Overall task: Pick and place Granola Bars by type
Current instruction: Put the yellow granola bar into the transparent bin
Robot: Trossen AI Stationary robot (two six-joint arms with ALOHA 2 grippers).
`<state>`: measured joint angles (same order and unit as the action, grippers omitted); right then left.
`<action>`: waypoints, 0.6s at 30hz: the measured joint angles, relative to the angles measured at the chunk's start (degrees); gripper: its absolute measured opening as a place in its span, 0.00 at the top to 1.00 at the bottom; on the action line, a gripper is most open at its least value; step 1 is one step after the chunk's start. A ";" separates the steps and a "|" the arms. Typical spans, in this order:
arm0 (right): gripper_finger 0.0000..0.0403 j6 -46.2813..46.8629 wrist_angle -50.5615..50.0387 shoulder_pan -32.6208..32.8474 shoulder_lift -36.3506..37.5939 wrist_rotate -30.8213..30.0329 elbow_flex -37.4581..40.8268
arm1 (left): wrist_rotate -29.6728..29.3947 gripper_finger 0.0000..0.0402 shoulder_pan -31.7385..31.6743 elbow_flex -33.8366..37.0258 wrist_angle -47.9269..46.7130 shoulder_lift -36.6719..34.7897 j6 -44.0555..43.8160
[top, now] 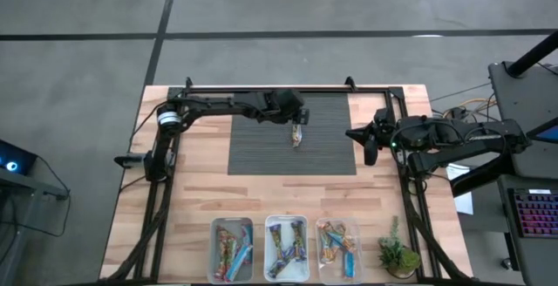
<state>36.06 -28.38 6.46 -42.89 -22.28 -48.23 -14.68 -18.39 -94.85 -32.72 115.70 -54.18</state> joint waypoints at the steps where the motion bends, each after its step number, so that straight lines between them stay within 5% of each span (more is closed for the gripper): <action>1: 0.98 0.02 -0.21 0.00 0.00 0.00 0.00 | 0.02 0.48 0.00 0.76 0.92 0.00 -0.02; 11: 0.98 0.00 -0.39 -0.01 -0.02 0.01 0.00 | 0.70 0.48 0.39 2.37 9.10 0.95 1.26; 18: 0.98 0.00 -1.88 -0.02 -0.04 0.00 0.00 | 2.69 0.48 0.79 -3.28 8.35 6.15 2.28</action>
<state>36.05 -30.26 6.44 -42.94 -22.28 -48.23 -11.99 -17.60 -98.13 -24.36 121.84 -51.90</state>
